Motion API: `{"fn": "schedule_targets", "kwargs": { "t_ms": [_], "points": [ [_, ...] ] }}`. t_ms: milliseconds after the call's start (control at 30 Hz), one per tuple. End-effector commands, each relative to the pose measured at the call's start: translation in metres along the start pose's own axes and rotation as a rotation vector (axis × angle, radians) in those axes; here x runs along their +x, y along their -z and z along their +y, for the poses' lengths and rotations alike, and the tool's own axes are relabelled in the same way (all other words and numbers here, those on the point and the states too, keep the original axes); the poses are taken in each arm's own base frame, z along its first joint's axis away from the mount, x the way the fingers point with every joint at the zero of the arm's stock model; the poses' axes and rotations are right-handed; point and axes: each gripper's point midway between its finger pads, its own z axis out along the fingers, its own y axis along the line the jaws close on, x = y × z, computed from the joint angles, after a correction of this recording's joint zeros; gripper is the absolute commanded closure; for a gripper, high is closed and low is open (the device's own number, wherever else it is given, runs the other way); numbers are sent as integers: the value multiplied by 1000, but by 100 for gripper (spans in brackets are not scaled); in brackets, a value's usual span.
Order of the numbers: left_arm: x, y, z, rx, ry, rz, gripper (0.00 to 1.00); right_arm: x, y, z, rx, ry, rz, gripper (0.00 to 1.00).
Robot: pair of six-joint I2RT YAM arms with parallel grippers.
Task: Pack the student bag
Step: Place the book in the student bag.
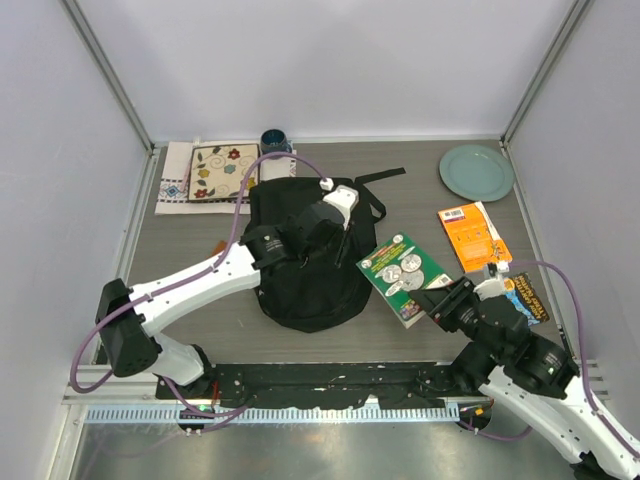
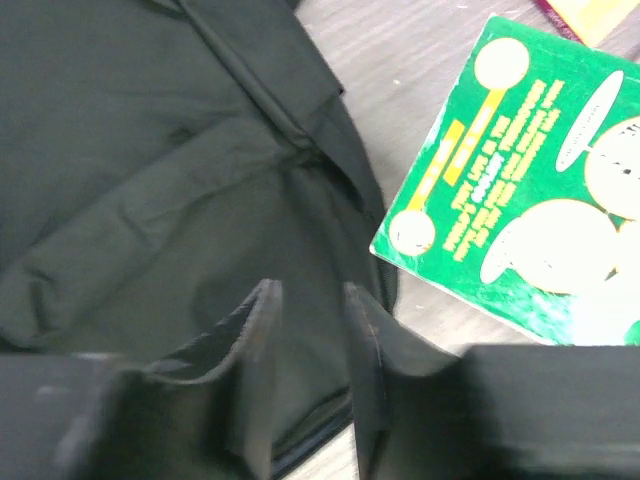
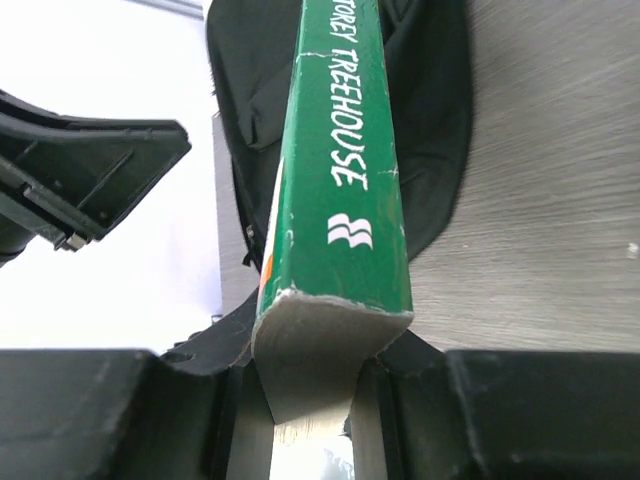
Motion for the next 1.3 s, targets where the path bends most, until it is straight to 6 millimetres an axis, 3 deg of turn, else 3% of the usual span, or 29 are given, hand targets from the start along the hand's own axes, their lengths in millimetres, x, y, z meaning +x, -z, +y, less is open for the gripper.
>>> {"fn": "schedule_targets", "kwargs": {
  "t_ms": [0, 100, 133, 200, 267, 400, 867, 1100, 1267],
  "points": [
    [15, 2, -22, 141, -9, 57, 55, -42, 28, 10, -7, -48, -178, 100],
    [59, -9, -26, 192, -8, 157, 36, -64, 46, -6, 59, -40, -288, 100],
    [61, -10, -30, 214, -1, 155, 31, -70, 51, -5, 60, -41, -315, 100],
    [79, -12, -34, 251, 7, 189, 29, -73, 54, -7, 75, -32, -326, 100],
    [86, -11, -44, 315, 18, 204, 28, -74, 55, -6, 81, -26, -324, 100],
    [100, -14, -45, 328, 15, 233, 28, -71, 50, -3, 72, -24, -308, 100],
    [113, -41, -40, 257, -6, 263, 38, -68, 49, -3, 58, -35, -301, 100],
    [107, -41, -39, 250, -11, 241, 52, -67, 48, -6, 63, -39, -299, 100],
    [107, -41, -39, 251, -19, 243, 54, -64, 47, -9, 63, -45, -293, 100]
  ]
}}
